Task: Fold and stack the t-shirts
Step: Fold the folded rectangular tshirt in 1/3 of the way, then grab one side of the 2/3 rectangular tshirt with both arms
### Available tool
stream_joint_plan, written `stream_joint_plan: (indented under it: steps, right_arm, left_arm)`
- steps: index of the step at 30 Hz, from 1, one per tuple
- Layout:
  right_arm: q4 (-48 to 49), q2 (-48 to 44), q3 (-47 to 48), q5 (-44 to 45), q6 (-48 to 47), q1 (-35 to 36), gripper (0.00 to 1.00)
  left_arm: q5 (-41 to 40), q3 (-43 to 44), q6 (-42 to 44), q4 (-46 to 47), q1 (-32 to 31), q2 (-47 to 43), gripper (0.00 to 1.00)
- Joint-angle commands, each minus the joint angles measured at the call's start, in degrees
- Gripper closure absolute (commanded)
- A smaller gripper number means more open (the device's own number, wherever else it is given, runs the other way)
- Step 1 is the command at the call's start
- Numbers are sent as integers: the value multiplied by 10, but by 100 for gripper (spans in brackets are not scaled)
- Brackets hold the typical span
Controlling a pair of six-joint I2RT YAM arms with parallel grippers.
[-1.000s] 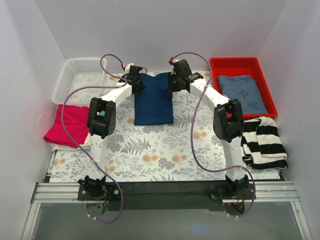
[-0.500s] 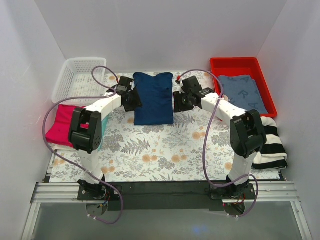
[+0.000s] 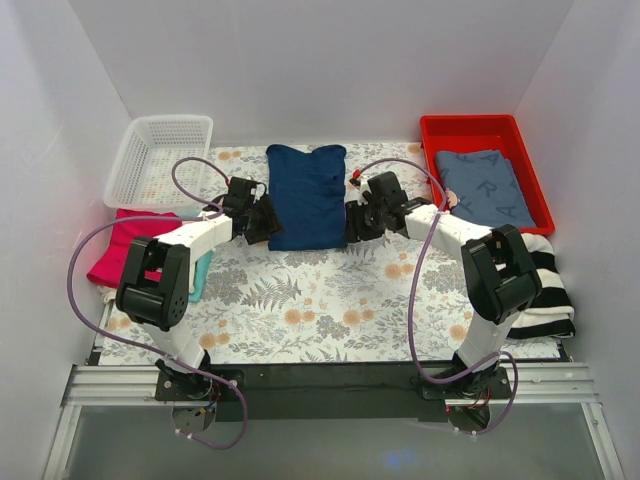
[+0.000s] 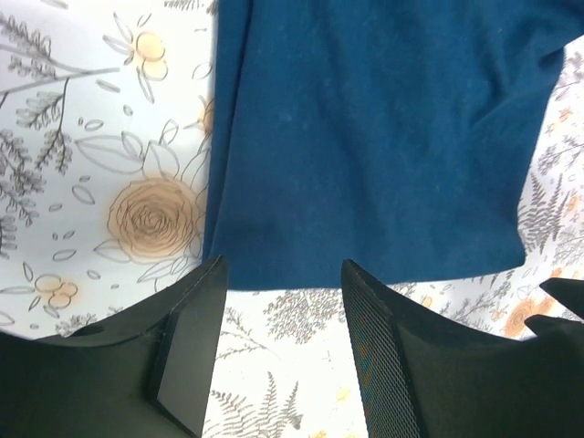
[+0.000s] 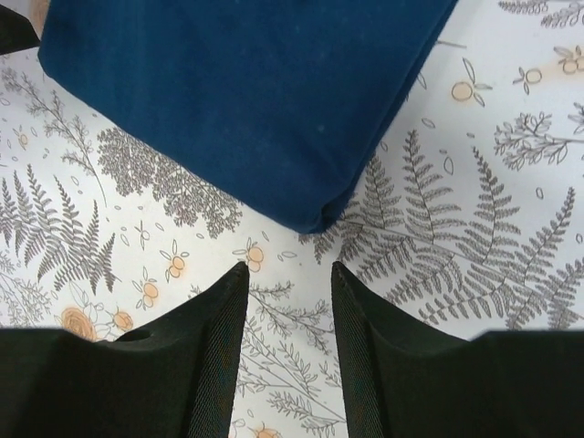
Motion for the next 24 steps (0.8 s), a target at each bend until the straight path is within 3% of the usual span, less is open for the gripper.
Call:
stream_joint_plan:
  steps: [1,24]
  right_arm:
    - [46,14,26,-11,-4,1,53]
    - [72,113,59,-39,3,2,59]
  left_arm:
    - [-16,0,1,44,0,-3,49]
    - [-27,-29,19,50,1,57,50]
